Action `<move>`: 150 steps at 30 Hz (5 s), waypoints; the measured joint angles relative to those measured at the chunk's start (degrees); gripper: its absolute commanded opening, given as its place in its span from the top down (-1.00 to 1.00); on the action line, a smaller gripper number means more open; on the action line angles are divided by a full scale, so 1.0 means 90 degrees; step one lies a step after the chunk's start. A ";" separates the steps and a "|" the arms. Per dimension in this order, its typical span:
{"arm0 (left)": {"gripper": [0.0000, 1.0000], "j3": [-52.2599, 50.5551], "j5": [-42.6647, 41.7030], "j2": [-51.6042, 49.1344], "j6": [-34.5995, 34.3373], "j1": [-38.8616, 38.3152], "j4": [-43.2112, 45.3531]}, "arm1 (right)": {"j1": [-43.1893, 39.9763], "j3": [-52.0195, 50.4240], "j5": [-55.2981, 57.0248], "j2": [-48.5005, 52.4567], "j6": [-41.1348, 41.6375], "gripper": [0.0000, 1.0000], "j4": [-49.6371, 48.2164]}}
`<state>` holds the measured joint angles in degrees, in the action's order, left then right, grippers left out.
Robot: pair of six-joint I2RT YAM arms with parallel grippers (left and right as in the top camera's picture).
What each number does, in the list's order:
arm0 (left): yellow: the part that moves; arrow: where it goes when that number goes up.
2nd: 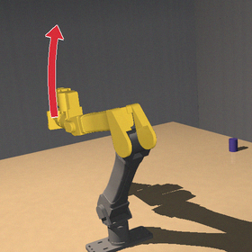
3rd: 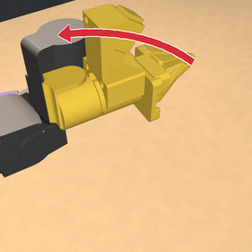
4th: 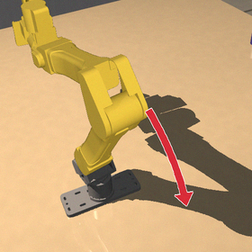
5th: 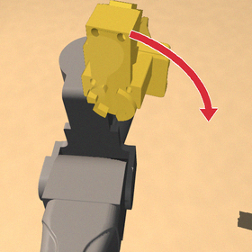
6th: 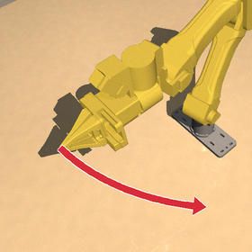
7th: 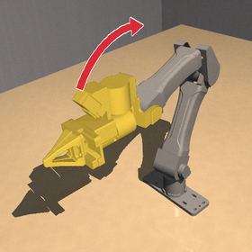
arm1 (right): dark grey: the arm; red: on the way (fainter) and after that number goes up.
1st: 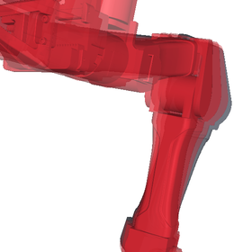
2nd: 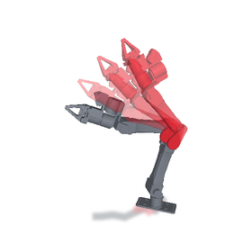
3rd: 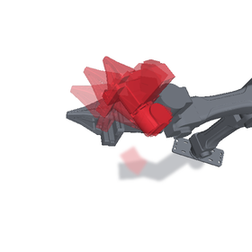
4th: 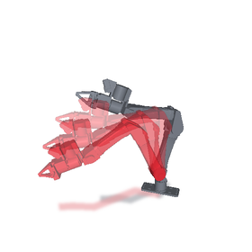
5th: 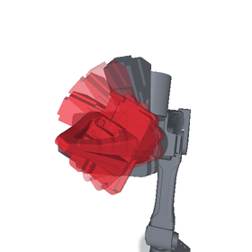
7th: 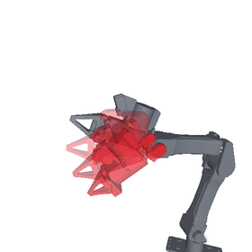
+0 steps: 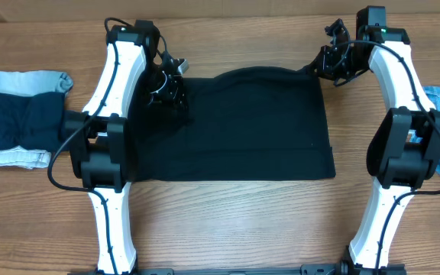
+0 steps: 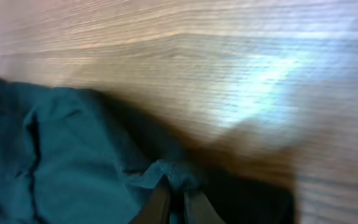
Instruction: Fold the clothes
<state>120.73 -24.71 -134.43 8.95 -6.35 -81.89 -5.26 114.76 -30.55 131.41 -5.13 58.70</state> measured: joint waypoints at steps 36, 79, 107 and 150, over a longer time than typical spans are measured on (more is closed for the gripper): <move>0.07 0.0000 0.0000 0.0000 0.0002 0.0000 0.0100 | 0.0391 0.0000 0.2331 -0.0002 -0.0262 0.78 0.1008; -0.08 0.0000 0.0000 0.0000 -0.0488 0.0000 0.0029 | 0.0124 0.0131 0.2278 -0.0002 0.0763 0.20 0.2006; -0.11 0.0000 0.0000 0.0000 -0.0508 0.0000 0.0027 | 0.0129 0.0172 0.1350 -0.0143 -0.0209 0.92 0.0437; 0.03 -0.0520 0.2285 0.0000 0.0168 -0.0967 0.0794 | 0.0185 0.0177 0.2280 -0.0143 0.0765 -0.24 0.2834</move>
<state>116.05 -4.14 -134.43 10.46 -15.05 -74.74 -3.60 116.36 -10.02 130.13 1.76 84.20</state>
